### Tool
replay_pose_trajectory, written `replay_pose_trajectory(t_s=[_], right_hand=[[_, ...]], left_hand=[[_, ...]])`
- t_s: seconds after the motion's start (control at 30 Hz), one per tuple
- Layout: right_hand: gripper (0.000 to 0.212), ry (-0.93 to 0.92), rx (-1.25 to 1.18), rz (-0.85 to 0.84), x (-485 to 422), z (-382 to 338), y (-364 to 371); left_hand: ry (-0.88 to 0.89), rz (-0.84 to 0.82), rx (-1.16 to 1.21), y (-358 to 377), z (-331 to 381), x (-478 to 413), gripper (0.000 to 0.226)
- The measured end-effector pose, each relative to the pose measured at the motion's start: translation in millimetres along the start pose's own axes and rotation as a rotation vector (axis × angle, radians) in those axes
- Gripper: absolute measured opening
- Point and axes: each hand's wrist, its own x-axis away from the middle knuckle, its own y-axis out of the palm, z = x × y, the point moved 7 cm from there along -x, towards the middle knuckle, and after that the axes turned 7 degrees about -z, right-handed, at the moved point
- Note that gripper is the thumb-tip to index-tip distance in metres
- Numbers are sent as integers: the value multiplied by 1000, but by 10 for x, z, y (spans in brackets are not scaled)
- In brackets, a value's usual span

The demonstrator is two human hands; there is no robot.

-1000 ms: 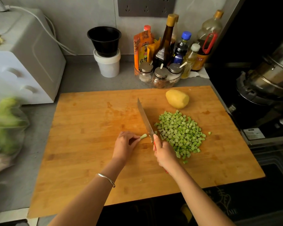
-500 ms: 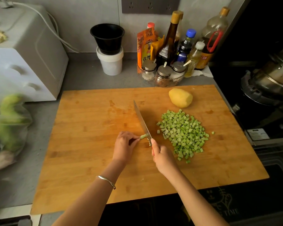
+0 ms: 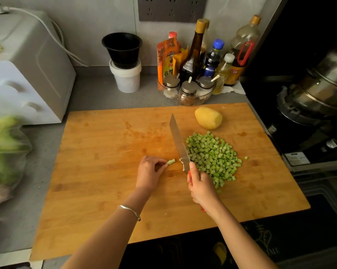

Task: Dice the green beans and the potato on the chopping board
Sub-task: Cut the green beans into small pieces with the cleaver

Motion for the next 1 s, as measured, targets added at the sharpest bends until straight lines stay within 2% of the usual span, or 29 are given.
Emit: replay_pose_trajectory(t_s=[0.2,0.67,0.8,1.0], right_hand=[[60,23,25,-57,24,-20,167],[59,130,31,-76,58,48,224],[55,134,-120,-94,-36,-81,153],[53,114,-366,-92,65,-133,-389]], left_hand=[[-3,34,28,-27,-15,23,8],[-2,26,50,-19,-4,0,4],[2,9,0,-9,11,-1,5],[80,-47,-67,247,234,-125,7]])
